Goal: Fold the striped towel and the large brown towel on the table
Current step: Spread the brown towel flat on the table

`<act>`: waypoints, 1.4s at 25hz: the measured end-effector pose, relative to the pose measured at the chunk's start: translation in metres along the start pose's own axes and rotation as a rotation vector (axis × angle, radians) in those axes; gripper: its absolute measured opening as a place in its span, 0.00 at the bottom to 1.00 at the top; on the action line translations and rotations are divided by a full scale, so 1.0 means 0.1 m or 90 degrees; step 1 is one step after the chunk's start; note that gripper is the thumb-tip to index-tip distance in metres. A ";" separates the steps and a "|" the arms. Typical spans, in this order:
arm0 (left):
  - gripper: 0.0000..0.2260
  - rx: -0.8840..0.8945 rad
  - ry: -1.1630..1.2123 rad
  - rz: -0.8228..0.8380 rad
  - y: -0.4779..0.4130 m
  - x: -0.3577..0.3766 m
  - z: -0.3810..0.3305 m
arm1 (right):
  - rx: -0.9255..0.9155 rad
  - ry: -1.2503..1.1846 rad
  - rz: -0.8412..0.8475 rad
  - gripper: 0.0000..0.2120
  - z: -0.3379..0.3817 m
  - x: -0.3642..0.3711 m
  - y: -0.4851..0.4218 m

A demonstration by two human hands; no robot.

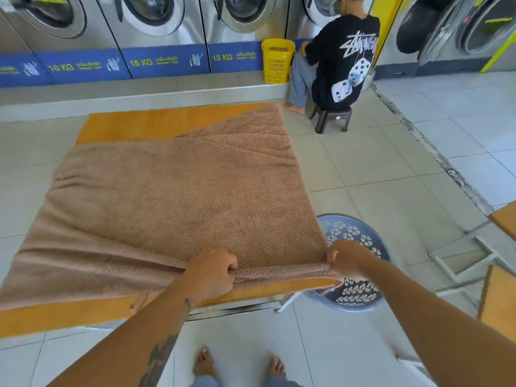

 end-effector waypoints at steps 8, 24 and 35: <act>0.07 -0.064 0.189 -0.038 -0.08 -0.79 0.10 | -0.036 -0.184 -0.087 0.10 0.23 -0.81 -0.34; 0.09 -0.159 0.313 -0.332 -1.67 -2.32 2.45 | -0.141 -0.122 -0.147 0.14 2.80 -2.00 -2.39; 0.15 -0.150 0.021 -0.087 -2.27 -2.25 3.91 | -0.257 0.126 -0.123 0.17 4.40 -1.61 -3.74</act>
Point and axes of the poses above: each hand's wrist, its own y-axis away from the middle knuckle, its own x-axis out of the palm, z = x × y, the point moved 5 cm from there along -y, towards the middle knuckle, and after that the axes turned 7 degrees about -z, right-handed, at the moved point
